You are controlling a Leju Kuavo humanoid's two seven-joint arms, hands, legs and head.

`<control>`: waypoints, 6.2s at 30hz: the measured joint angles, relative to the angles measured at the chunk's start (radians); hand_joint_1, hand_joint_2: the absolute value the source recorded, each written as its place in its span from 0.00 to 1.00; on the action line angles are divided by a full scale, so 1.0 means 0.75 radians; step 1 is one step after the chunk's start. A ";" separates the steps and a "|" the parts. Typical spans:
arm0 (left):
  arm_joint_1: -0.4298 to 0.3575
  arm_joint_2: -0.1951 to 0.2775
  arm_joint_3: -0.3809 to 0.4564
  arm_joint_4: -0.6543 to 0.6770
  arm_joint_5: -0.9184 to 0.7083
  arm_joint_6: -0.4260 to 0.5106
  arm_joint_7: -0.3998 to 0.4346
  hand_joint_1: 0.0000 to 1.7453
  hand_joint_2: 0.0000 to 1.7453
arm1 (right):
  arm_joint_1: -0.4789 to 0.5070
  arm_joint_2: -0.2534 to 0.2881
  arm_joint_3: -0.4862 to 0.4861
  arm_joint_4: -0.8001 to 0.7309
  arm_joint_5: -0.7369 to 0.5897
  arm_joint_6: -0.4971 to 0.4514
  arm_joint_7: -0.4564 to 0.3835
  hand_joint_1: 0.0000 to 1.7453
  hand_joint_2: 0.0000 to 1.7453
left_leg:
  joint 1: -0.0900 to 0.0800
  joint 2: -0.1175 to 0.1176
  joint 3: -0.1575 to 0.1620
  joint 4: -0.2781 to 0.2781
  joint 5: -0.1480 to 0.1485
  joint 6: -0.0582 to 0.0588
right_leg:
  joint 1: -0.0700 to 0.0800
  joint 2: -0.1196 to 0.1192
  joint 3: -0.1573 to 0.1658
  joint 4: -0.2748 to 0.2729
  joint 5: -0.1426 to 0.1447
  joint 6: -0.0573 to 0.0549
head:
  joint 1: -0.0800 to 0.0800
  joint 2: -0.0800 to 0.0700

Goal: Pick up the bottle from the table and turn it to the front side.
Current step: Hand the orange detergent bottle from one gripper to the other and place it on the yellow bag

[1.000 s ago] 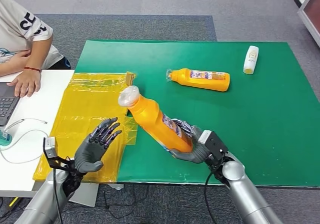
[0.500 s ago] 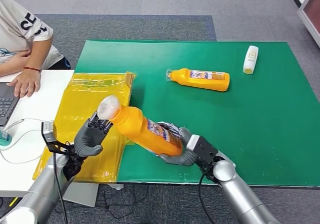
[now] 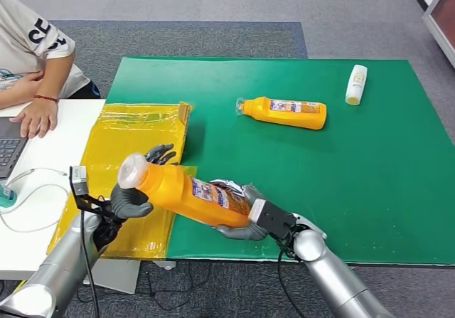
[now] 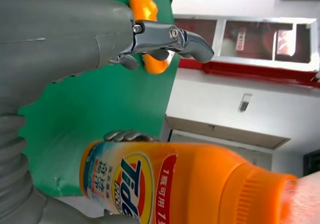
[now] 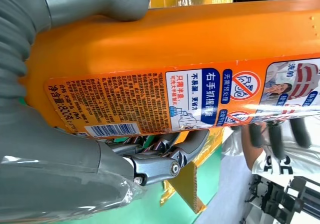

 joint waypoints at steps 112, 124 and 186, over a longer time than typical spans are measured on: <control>0.030 0.012 -0.184 -0.028 -0.040 0.065 0.000 1.00 1.00 | -0.019 0.097 0.088 0.143 0.118 -0.223 0.092 0.00 1.00 | 0.000 0.000 -0.001 0.000 0.001 -0.001 | 0.000 0.000 -0.001 0.000 0.001 0.000 | 0.000 0.000; -0.093 0.140 -0.219 -0.068 -0.229 0.383 -0.001 1.00 1.00 | -0.020 0.099 0.042 0.180 0.105 -0.228 0.062 0.00 1.00 | 0.000 0.001 0.000 0.000 0.002 -0.002 | 0.000 0.001 -0.002 0.000 0.002 -0.001 | 0.000 0.000; -0.798 0.139 -1.177 0.476 -0.619 0.574 0.492 1.00 1.00 | 0.128 0.187 -0.343 0.064 -0.007 -0.283 0.044 0.00 1.00 | 0.001 0.001 0.015 0.000 0.002 -0.003 | 0.000 0.001 0.013 0.000 0.004 -0.005 | 0.000 0.000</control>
